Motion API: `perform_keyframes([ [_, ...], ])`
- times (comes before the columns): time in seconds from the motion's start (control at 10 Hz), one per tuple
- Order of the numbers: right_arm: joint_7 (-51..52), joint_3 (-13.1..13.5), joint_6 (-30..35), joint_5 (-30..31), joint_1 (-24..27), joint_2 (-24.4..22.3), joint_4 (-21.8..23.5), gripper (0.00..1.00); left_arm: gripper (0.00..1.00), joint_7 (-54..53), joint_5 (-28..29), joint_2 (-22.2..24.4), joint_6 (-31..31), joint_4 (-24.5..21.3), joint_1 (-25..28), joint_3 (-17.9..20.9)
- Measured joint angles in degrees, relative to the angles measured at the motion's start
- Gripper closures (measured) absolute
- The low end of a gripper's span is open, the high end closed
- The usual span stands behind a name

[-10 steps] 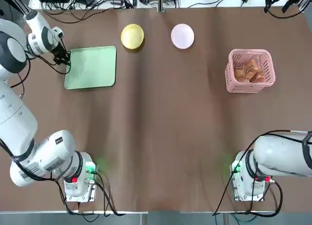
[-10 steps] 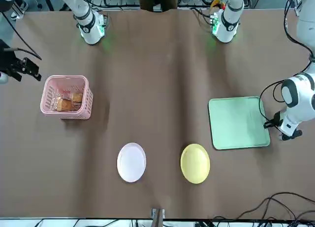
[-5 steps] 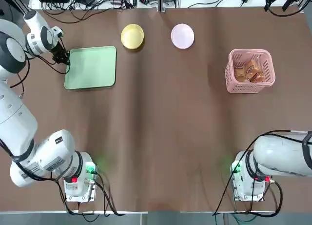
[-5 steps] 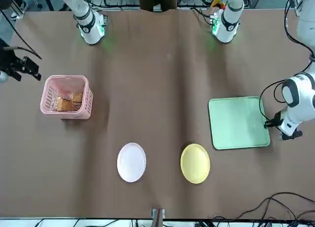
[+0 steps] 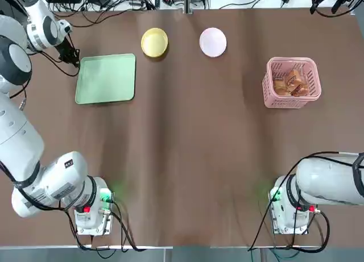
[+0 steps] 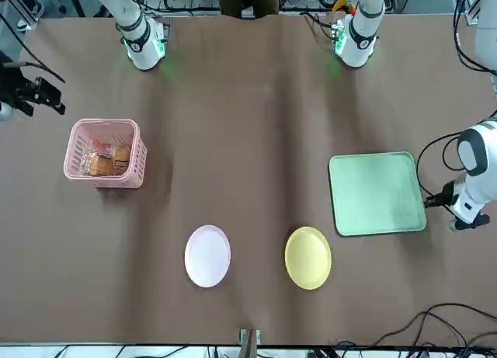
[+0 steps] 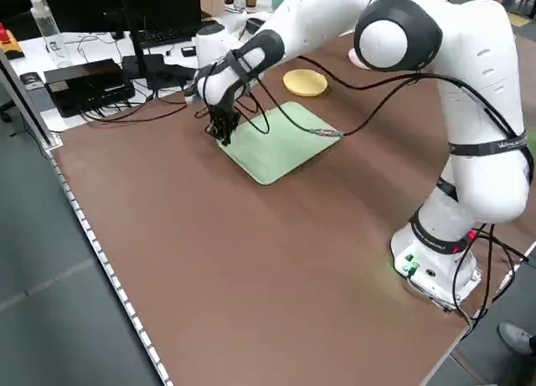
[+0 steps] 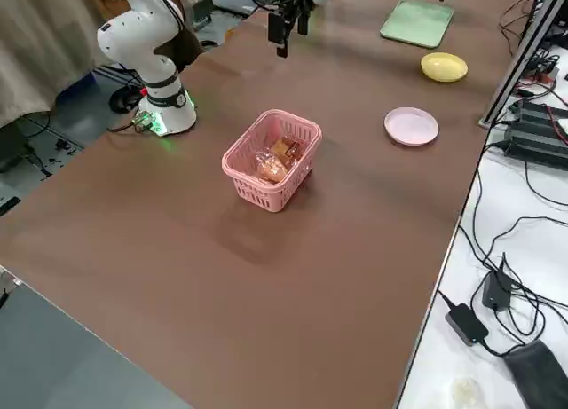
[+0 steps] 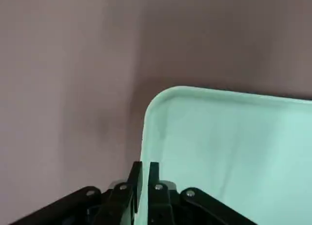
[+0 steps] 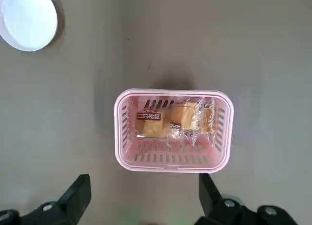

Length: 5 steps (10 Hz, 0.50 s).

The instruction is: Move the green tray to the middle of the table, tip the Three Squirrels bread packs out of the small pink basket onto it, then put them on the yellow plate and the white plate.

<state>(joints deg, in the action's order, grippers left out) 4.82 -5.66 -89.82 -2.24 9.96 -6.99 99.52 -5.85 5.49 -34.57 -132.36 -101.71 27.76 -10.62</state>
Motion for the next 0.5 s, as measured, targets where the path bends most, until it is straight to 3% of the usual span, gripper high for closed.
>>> perform_keyframes([
  [0.5, 0.0, 0.0, -0.21, 0.0, -0.01, 0.0, -0.04, 0.02, 0.86, 0.0, 0.0, -1.73, 0.0, -0.21, -0.05, -0.02],
])
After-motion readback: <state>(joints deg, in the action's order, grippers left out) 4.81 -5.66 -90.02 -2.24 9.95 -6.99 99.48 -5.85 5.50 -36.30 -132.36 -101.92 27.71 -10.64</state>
